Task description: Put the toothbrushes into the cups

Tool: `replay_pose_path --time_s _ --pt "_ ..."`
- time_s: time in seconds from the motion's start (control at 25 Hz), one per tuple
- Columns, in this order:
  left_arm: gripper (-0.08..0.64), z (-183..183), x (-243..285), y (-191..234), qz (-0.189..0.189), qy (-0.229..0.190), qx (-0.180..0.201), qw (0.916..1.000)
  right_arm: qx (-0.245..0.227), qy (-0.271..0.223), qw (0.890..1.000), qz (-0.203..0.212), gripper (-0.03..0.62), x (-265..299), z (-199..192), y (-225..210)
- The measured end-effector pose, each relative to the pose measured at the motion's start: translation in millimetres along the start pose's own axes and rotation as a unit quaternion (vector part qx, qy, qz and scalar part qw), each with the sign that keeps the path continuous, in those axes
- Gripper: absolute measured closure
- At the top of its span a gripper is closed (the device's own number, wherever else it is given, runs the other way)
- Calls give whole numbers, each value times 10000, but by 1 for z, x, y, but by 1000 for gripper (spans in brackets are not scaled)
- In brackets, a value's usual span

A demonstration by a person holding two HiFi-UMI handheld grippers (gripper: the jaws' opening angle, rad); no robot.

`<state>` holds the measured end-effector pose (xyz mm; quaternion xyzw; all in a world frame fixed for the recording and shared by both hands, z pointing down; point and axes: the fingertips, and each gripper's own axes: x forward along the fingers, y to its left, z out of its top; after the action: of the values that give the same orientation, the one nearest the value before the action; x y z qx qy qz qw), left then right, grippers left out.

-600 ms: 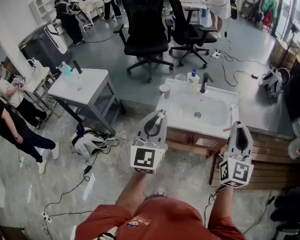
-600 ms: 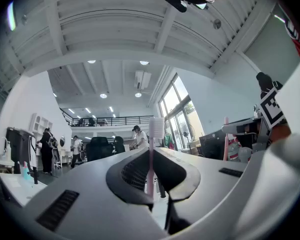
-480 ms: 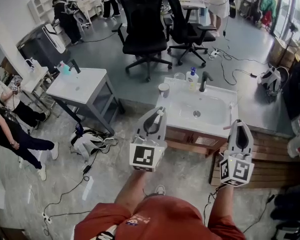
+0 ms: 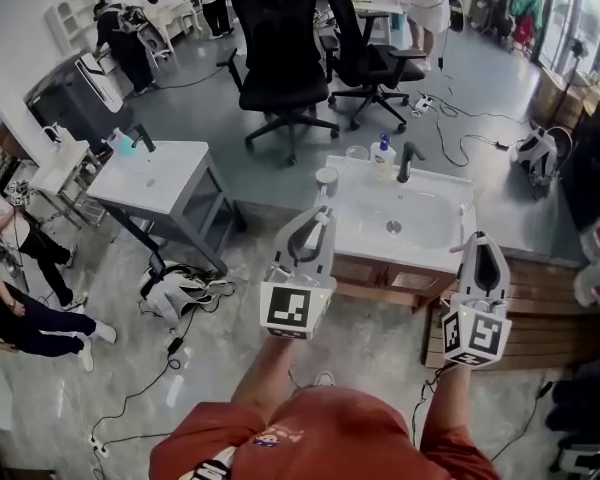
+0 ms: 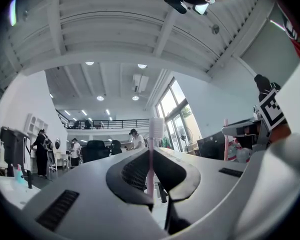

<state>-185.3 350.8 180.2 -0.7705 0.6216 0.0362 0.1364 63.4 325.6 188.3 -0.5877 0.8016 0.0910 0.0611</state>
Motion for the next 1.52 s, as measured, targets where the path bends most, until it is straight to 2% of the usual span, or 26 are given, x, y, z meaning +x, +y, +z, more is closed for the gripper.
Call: replay_pose_path --time_s 0.44,0.84,1.12,1.32,1.52 --pt "523 -1 -11 39 -40 -103 -142 9998 18 51 10000 10 565 11 -1 45" --pt "523 -19 -21 69 -115 -119 -286 9995 -29 -50 9999 -88 565 19 -6 83" --pt "523 -32 -5 66 -220 -24 -302 9993 59 39 9999 -124 565 28 -18 78" --pt "523 -38 12 62 -183 -67 -354 9992 159 51 9998 -140 565 40 -31 63" --pt "523 -53 37 52 -194 67 -244 9995 224 70 9995 -202 565 55 -45 37"
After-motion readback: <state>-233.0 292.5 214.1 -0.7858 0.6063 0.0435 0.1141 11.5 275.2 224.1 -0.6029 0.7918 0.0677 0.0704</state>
